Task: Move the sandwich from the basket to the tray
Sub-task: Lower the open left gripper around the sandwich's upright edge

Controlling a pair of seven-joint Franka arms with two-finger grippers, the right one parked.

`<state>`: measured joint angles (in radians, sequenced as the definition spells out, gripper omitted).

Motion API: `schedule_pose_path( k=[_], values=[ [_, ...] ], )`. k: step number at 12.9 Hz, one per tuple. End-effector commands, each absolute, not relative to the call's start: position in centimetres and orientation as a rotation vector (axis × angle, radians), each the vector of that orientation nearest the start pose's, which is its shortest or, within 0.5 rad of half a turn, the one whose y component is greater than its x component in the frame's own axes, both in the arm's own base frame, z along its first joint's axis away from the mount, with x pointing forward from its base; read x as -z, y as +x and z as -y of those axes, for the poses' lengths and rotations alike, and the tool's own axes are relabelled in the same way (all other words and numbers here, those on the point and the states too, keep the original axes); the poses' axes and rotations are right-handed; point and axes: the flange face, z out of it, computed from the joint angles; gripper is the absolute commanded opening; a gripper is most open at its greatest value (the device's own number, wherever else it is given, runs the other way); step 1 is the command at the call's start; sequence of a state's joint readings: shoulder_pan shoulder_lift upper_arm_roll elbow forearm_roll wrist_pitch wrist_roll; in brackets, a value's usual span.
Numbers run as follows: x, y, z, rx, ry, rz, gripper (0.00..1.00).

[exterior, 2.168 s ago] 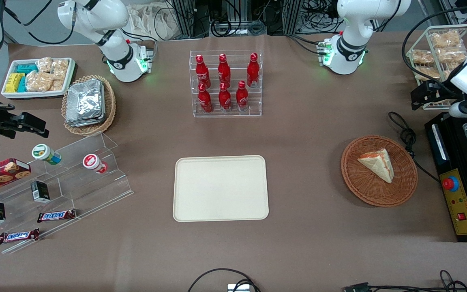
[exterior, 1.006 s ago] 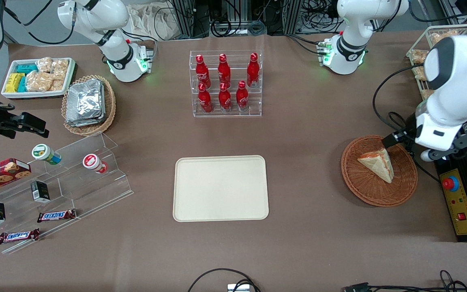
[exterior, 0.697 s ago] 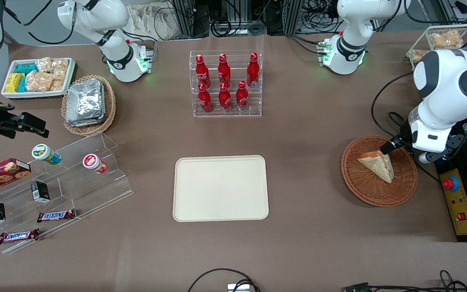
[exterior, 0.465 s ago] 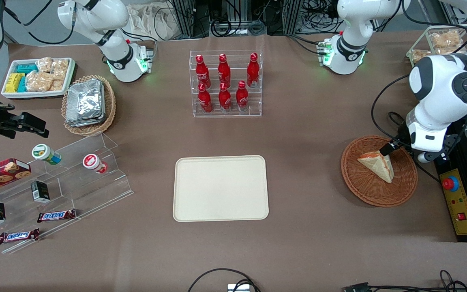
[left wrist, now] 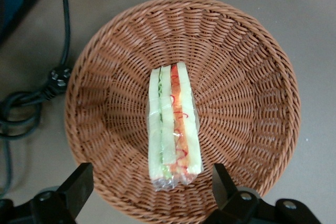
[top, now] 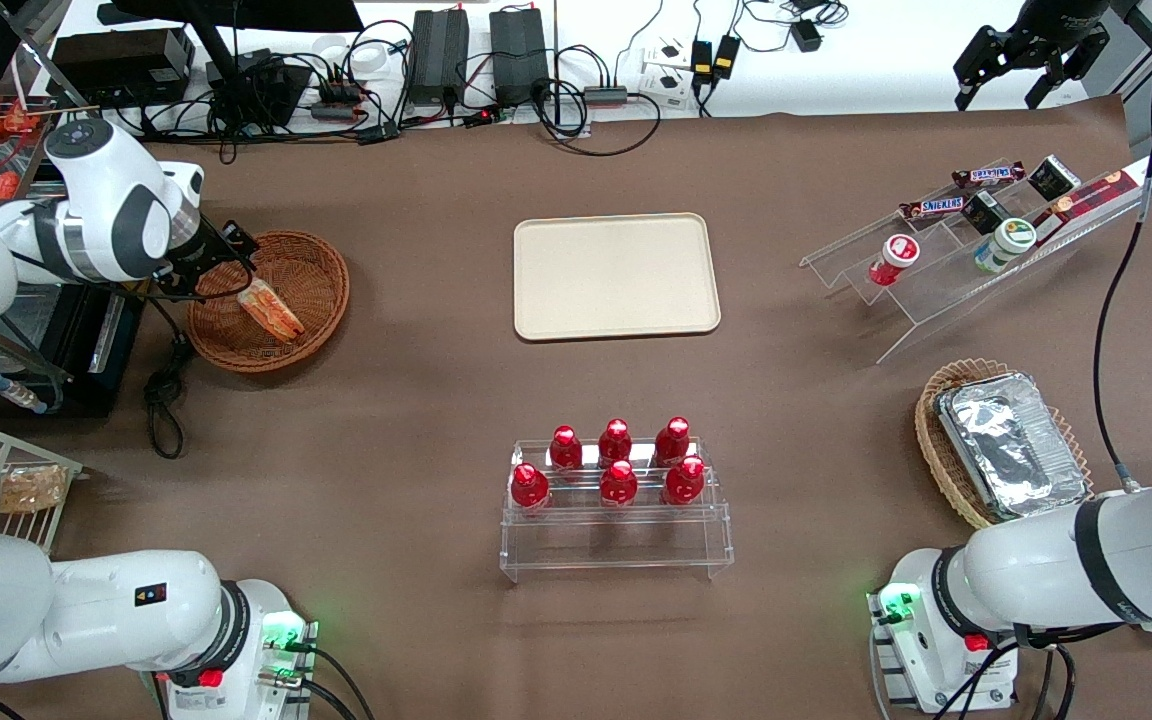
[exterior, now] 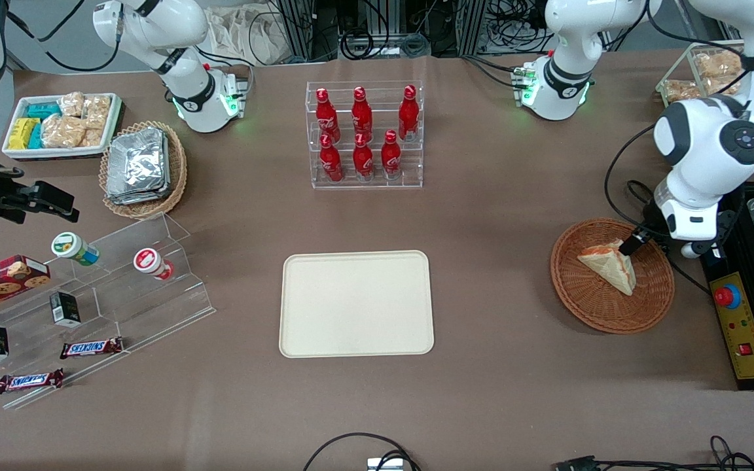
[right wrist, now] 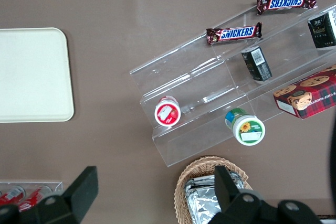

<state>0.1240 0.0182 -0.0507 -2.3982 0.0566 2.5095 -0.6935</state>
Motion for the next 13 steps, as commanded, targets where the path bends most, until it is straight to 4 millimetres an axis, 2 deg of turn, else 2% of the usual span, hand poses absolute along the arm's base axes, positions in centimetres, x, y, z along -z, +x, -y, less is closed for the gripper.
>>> schedule_pose_path(
  k=[1, 6, 13],
  values=[
    [-30.2, 49.7, -3.0, 0.180, -2.917, 1.174, 1.00],
    [-28.5, 50.0, -2.8, 0.192, -2.913, 1.207, 1.00],
    [-25.0, 50.3, -2.8, 0.226, -2.914, 1.251, 1.00]
  ],
)
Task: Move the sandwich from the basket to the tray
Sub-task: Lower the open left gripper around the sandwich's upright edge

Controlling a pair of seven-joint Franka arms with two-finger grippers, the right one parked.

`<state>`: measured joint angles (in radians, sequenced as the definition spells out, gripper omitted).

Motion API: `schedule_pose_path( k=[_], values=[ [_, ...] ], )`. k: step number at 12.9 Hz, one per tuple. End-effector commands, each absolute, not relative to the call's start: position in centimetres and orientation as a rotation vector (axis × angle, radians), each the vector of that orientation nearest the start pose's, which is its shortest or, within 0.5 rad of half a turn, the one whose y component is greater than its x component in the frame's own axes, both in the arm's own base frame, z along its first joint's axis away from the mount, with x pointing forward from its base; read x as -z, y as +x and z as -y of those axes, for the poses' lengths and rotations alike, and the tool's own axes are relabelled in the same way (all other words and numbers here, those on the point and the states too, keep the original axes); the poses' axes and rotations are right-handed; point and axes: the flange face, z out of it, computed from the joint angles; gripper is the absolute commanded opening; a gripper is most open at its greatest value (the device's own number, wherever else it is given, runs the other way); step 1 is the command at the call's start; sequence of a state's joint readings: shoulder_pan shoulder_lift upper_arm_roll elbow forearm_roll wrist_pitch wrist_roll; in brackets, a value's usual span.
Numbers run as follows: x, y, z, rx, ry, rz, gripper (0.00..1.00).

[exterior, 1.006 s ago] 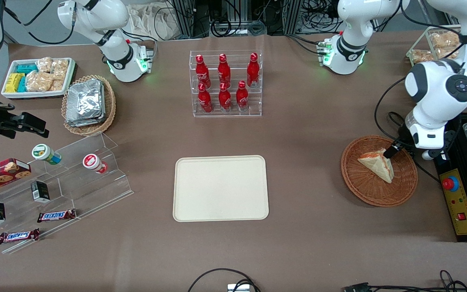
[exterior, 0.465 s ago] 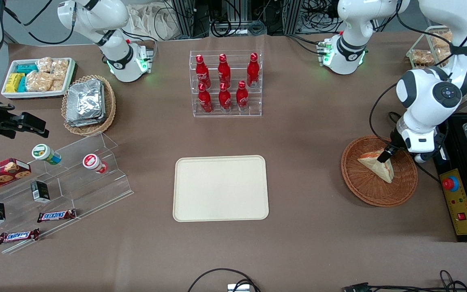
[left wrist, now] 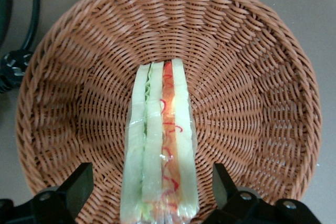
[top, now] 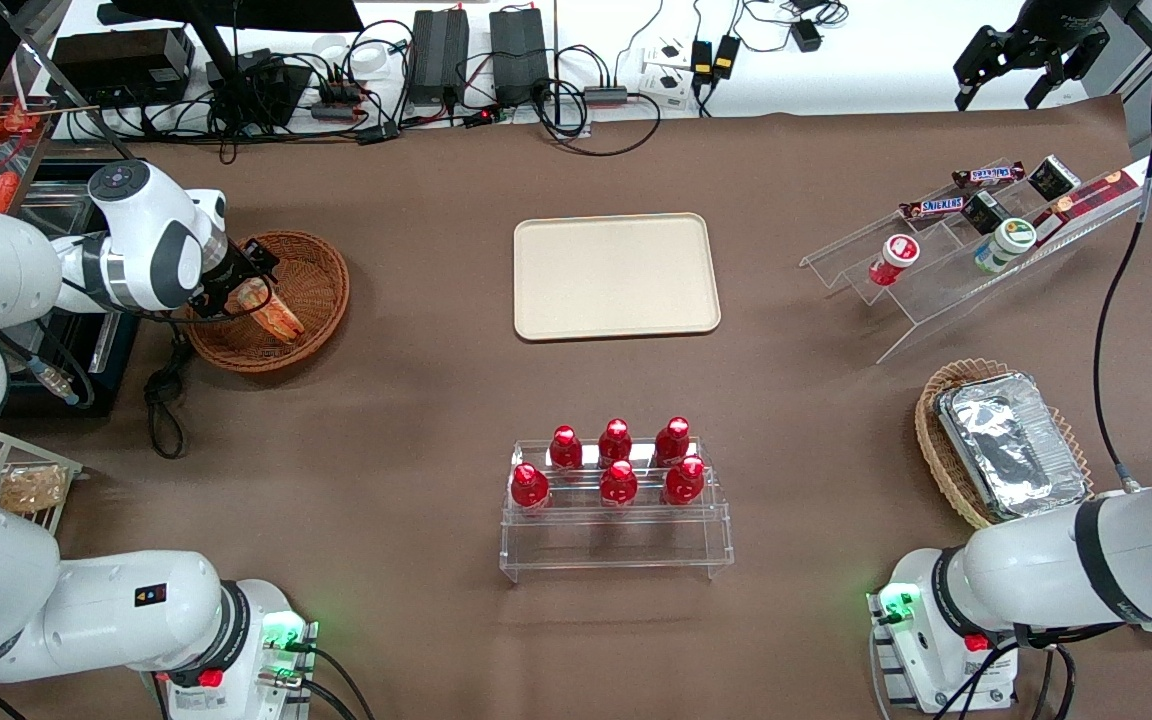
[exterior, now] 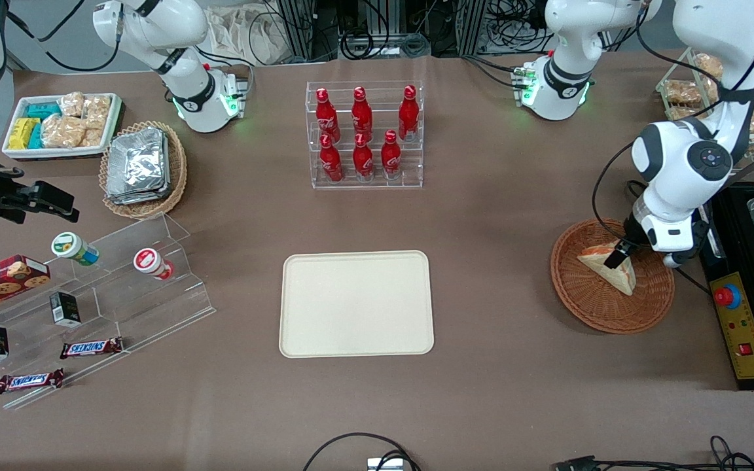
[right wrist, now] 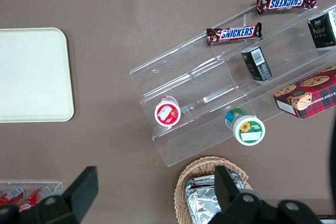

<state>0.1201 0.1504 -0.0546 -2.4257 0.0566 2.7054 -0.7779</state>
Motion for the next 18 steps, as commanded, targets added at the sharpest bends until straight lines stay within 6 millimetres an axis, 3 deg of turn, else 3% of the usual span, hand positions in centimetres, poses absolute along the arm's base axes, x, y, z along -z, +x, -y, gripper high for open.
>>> schedule_pose_path(
  k=[1, 4, 5, 7, 9, 10, 14, 18],
  values=[
    [-24.7, 50.3, -2.8, 0.226, -2.915, 1.247, 1.00],
    [-23.9, 50.3, -2.7, 0.228, -2.919, 1.243, 0.99],
    [-23.7, 50.3, -2.8, 0.228, -2.919, 1.243, 0.87],
    [-23.7, 50.3, -2.7, 0.231, -2.923, 1.232, 0.44],
    [-23.6, 50.3, -2.5, 0.229, -2.929, 1.214, 0.08],
    [-23.7, 50.4, -2.5, 0.234, -2.933, 1.205, 0.00],
    [-25.2, 50.6, -2.0, 0.256, -2.980, 1.062, 0.00],
    [-29.1, 50.7, -0.5, 0.243, -3.041, 0.775, 0.00]
  ],
)
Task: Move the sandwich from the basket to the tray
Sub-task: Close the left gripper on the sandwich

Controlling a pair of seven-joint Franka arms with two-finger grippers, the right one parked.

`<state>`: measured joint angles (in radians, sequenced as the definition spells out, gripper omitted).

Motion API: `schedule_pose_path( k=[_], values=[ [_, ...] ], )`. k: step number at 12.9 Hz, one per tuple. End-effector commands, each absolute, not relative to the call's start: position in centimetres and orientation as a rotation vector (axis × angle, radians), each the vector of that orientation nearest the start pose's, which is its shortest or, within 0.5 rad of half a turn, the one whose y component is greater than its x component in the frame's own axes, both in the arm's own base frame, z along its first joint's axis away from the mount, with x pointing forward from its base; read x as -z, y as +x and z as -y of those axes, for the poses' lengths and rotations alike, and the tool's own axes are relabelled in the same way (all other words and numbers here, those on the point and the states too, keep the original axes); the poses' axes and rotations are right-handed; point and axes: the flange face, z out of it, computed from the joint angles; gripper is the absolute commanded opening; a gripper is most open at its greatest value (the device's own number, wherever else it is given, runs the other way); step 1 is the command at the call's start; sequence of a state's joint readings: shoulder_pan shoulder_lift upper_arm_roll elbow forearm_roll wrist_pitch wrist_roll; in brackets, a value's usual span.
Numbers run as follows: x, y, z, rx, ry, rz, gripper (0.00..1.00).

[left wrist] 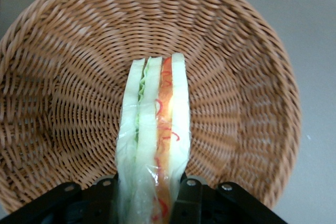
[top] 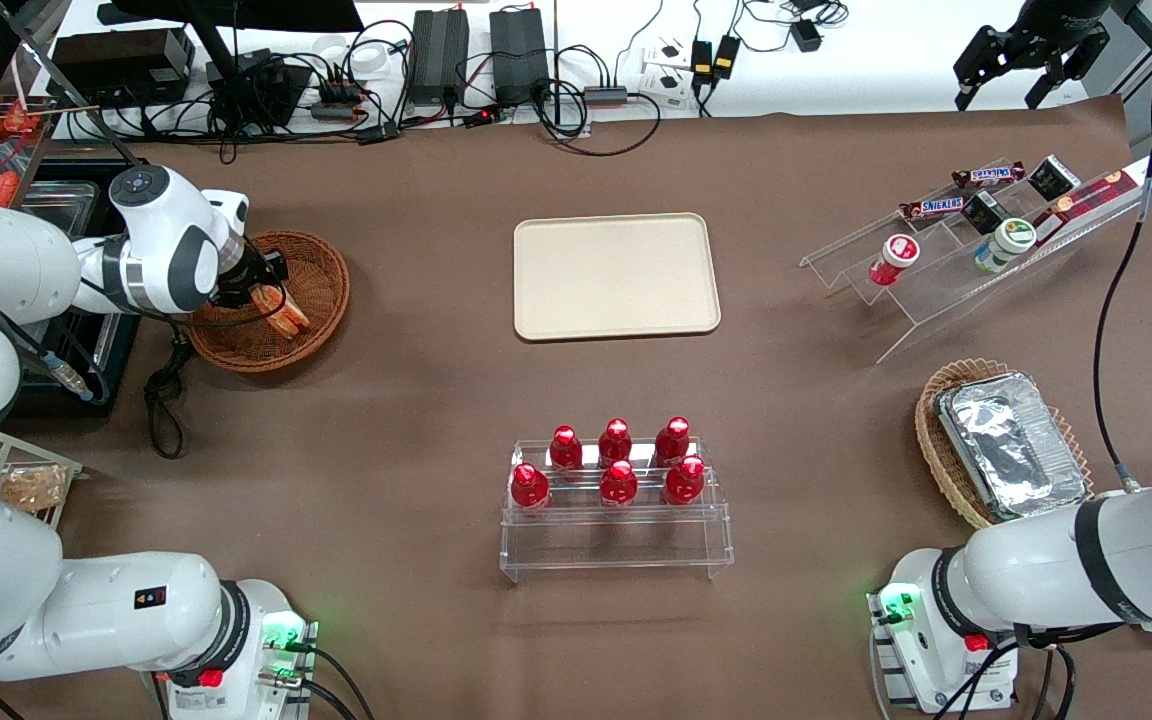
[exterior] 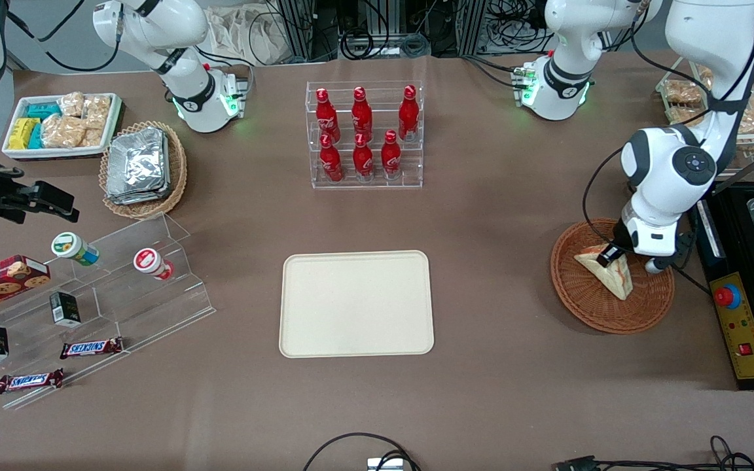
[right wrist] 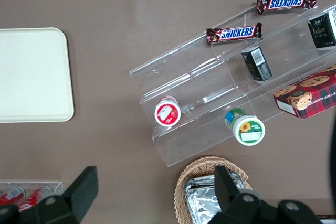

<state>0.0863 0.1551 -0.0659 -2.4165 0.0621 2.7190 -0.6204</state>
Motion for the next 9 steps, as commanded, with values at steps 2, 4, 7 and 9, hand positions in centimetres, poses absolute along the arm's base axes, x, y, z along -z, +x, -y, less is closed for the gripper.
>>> schedule_pose_path(
  k=[2, 4, 7, 9],
  values=[
    [-30.7, 50.8, 0.1, 0.225, -3.072, 0.561, 0.00],
    [-31.7, 51.2, 1.9, 0.243, -3.092, 0.420, 0.00],
    [-34.2, 52.6, 5.1, 0.191, -3.089, 0.249, 0.00],
    [-38.2, 54.7, 7.5, 0.118, -3.067, 0.247, 0.00]
  ],
)
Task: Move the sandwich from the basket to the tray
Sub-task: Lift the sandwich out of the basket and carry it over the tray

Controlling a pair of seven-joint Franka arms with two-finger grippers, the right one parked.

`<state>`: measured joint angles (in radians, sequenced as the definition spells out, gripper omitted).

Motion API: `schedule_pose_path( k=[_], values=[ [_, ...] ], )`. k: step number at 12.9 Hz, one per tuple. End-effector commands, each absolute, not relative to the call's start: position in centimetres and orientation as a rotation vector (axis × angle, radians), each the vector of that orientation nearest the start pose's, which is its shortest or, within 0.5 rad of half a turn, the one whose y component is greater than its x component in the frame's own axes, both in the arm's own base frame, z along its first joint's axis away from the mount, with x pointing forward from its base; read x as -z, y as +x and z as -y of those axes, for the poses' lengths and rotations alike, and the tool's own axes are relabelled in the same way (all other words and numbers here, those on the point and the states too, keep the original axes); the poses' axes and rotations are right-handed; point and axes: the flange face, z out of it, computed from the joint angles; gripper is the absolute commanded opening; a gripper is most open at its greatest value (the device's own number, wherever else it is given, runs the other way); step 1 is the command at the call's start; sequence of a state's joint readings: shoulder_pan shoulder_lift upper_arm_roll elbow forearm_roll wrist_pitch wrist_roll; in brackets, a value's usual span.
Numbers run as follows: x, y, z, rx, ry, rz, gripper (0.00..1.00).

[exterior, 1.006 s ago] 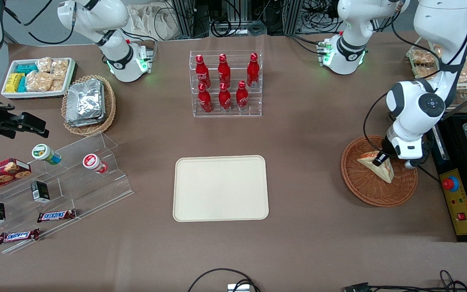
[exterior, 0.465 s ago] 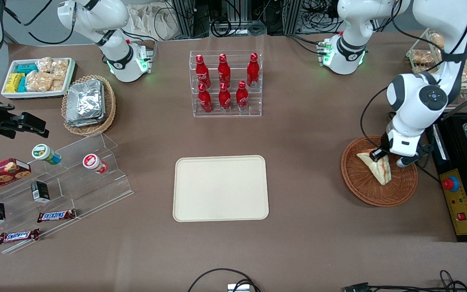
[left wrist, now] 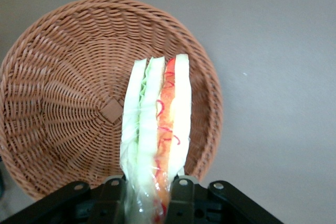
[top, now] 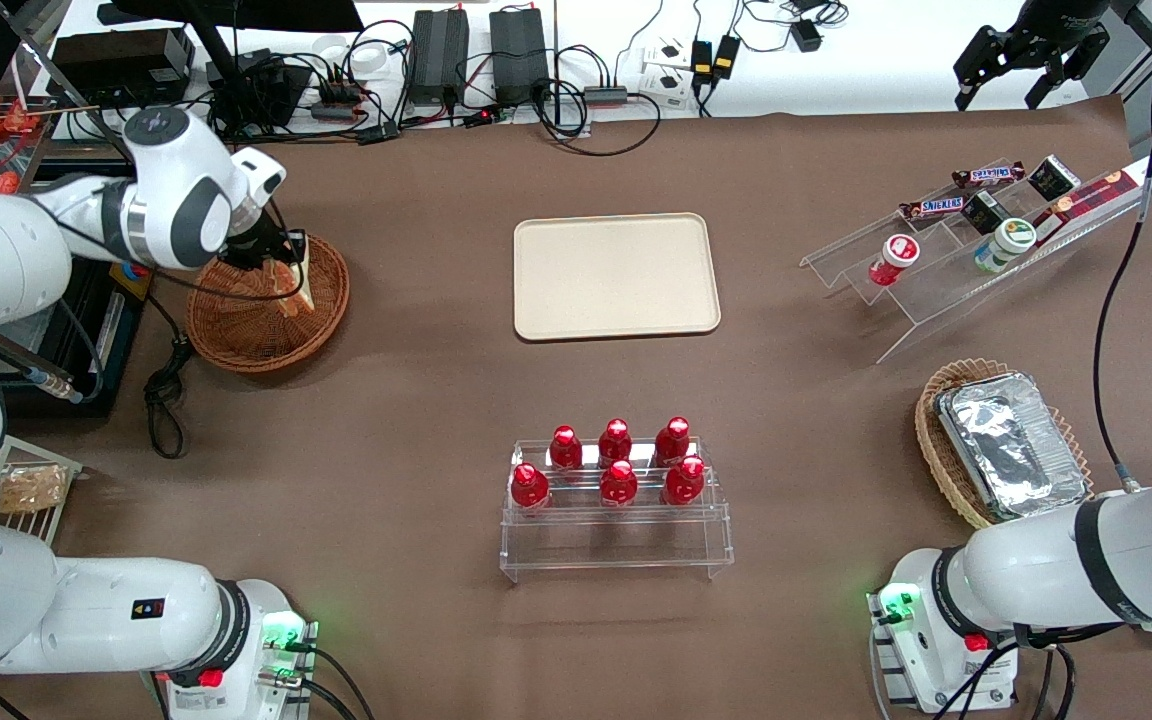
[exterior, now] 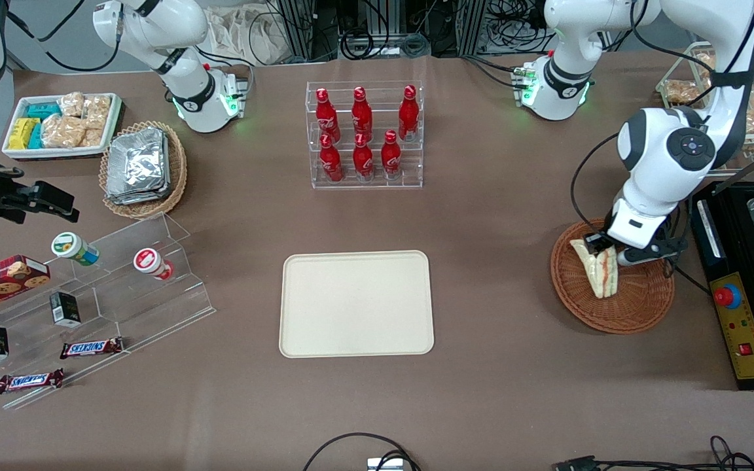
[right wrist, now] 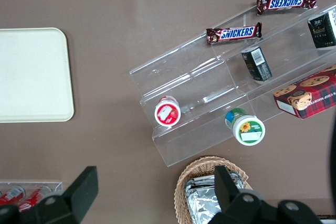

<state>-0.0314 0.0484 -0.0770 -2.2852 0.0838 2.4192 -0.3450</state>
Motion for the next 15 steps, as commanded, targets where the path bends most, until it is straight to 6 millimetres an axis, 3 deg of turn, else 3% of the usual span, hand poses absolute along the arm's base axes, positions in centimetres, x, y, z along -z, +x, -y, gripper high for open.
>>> schedule_pose_path(
  k=[1, 6, 9, 11, 15],
  values=[
    [-39.9, 55.4, 8.8, 0.091, -3.063, 0.235, 0.00],
    [-46.9, 57.4, 15.3, 0.085, -3.064, 0.123, 0.00],
    [-49.7, 58.7, 19.8, 0.067, -3.086, 0.084, 0.01],
    [-50.1, 59.3, 23.3, 0.090, -3.097, 0.043, 0.01],
    [-47.3, 60.3, 28.8, 0.072, -3.099, -0.004, 0.01]
  ],
)
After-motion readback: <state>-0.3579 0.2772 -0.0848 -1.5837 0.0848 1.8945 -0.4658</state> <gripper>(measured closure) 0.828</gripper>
